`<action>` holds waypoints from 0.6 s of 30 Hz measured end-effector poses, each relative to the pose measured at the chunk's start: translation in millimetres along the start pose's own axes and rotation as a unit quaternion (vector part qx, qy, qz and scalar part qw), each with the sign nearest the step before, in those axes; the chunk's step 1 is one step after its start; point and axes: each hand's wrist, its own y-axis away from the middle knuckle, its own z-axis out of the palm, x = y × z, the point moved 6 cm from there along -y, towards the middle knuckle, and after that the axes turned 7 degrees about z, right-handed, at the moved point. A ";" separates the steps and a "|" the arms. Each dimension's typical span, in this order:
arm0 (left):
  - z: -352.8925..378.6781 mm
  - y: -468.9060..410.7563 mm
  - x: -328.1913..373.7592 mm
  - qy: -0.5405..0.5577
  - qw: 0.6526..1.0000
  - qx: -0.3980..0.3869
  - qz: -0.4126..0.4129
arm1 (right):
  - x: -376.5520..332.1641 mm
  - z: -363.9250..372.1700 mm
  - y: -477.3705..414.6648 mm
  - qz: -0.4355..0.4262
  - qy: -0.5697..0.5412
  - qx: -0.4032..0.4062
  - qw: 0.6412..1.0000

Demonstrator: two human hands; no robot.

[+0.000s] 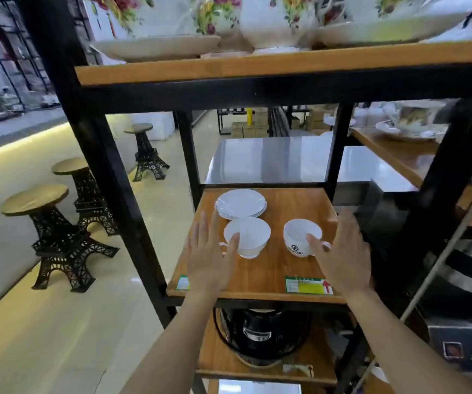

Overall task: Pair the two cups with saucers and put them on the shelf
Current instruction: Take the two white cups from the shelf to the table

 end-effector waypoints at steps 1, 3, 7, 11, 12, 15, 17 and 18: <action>3.9 -0.9 -1.7 0.013 1.000 0.001 -0.008 | 6.3 4.8 -2.7 0.023 -0.028 -0.007 0.999; 17.1 -1.8 -7.0 0.046 0.998 -0.018 -0.030 | 16.1 14.1 -4.5 0.061 -0.065 -0.027 0.996; 41.4 4.7 -18.5 0.172 0.976 -0.094 -0.096 | 31.4 35.9 -5.0 0.118 -0.078 -0.124 0.982; 37.7 4.5 -15.1 0.241 0.959 -0.054 -0.142 | 30.0 39.4 -6.1 0.193 -0.192 -0.212 0.939; 38.8 5.0 -15.7 0.270 0.947 -0.048 -0.170 | 29.5 40.2 -7.0 0.217 -0.206 -0.225 0.927; 44.6 8.1 -16.1 0.367 0.882 -0.059 -0.289 | 27.2 45.5 -8.4 0.291 -0.237 -0.268 0.887; 45.6 9.3 -14.1 0.403 0.845 -0.074 -0.344 | 24.9 47.7 -6.6 0.337 -0.270 -0.301 0.850; 45.8 9.4 -12.7 0.428 0.823 -0.081 -0.364 | 24.0 47.7 -6.2 0.348 -0.285 -0.311 0.837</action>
